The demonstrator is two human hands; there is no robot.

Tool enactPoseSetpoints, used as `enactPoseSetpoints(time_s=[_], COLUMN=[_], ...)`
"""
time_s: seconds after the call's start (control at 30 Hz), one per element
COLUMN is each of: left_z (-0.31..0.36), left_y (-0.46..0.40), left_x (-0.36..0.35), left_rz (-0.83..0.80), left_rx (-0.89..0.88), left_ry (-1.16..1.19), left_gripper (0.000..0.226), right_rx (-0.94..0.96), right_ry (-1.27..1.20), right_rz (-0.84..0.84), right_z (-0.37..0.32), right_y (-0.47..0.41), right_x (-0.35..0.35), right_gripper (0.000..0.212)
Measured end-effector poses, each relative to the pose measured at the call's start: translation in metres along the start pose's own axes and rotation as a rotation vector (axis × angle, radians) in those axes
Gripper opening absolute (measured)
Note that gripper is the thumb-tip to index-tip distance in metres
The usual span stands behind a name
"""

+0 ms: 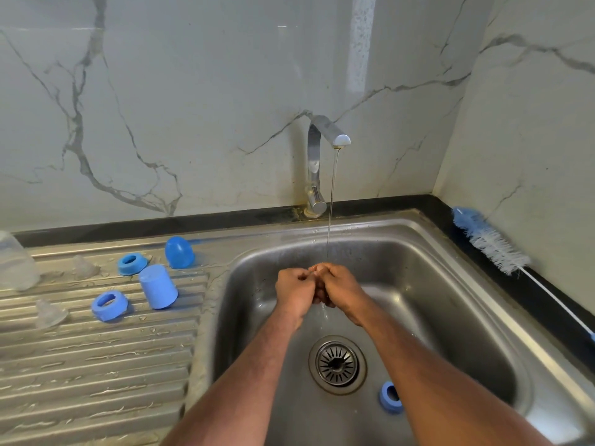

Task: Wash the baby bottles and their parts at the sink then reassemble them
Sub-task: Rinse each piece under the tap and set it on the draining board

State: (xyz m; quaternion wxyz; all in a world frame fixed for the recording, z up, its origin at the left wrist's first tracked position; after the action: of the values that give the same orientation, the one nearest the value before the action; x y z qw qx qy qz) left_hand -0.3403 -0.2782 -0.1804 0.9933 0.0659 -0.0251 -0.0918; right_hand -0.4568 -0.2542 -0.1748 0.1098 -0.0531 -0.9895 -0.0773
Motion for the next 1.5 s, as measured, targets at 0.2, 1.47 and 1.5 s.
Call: enactPoseSetpoints(time_s=[0.2, 1.47, 1.5], left_z=[0.010, 0.011, 0.009], left_y=[-0.005, 0.005, 0.004], left_x=[0.000, -0.007, -0.003], left_rz=[-0.012, -0.052, -0.030], left_rx=[-0.144, -0.091, -0.064], left_ry=[-0.119, -0.097, -0.060], left_gripper=[0.016, 0.016, 0.016], right_rx=[-0.018, -0.023, -0.030], right_ry=[-0.022, 0.221, 0.135], right_rz=[0.140, 0.158, 0.081], right_z=[-0.001, 0.003, 0.004], right_y=[0.006, -0.002, -0.001], right_x=[0.006, 0.031, 0.024], right_gripper=[0.040, 0.050, 0.047])
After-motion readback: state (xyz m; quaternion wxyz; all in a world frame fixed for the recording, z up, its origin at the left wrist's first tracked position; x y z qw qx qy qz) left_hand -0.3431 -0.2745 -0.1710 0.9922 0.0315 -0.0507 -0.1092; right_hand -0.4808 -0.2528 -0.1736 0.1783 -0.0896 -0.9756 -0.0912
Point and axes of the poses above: each hand's wrist, its own y-axis away from the middle knuckle, its own x-axis out of the back of the hand, z = x × y, the point moved 10 cm from there along -y, towards the middle knuckle, and after that the axes turned 4 degrees about -z, right-handed, at the moved point
